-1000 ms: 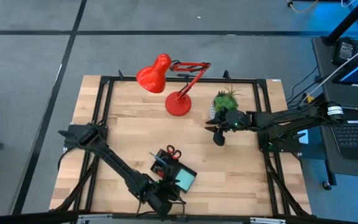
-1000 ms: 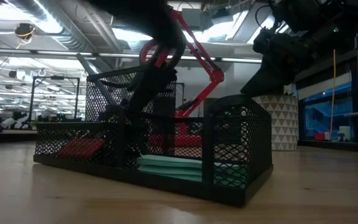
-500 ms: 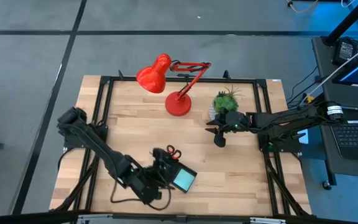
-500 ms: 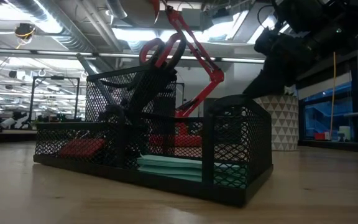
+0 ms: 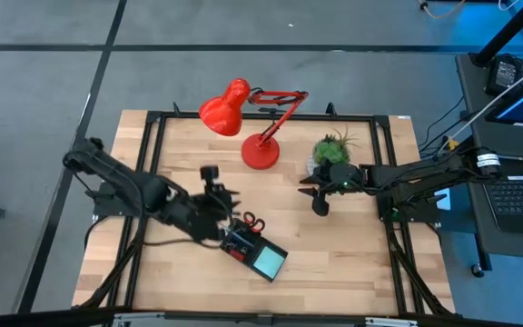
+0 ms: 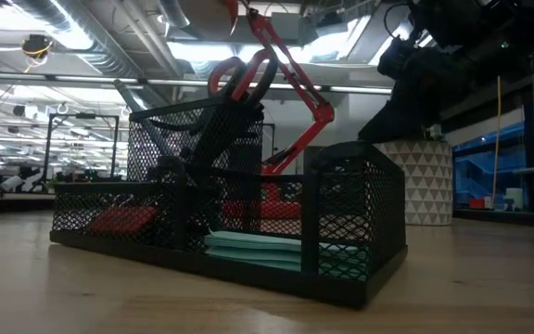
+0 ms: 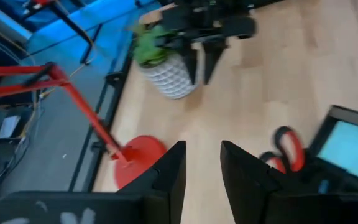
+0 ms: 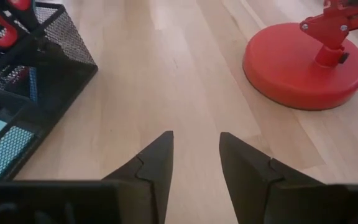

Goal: Pick and place office supplies into organizer
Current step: Return to Home Position

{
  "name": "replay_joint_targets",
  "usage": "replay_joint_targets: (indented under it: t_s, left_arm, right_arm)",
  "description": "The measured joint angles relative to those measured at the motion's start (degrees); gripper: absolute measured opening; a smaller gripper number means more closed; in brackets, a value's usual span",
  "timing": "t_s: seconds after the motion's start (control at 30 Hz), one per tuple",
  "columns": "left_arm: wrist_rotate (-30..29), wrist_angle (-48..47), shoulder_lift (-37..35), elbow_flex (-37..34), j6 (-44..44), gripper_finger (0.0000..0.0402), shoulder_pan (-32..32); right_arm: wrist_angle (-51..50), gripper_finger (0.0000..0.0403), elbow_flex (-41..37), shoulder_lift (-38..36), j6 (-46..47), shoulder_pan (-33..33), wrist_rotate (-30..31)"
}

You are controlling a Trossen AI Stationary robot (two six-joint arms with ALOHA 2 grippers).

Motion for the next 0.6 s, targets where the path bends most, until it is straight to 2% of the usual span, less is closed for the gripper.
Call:
replay_joint_targets:
  t_s: [0.33, 0.47, 0.6]
  left_arm:
    - [0.51, -1.26, -8.25, -2.57, 5.64, 0.0093, 6.65]
    - [1.53, 3.08, -12.88, -9.06, 5.82, 0.0093, 8.7]
    - [4.44, 13.57, -19.02, -19.35, 9.15, 0.0095, 10.62]
  right_arm:
    - [6.01, 0.0133, -0.13, -1.93, -2.53, 0.04, -3.75]
    - [4.86, 0.0133, -0.13, -6.85, -2.54, 0.05, -7.19]
    - [-1.41, 0.0133, -0.02, -13.5, -2.8, 1.21, -7.93]
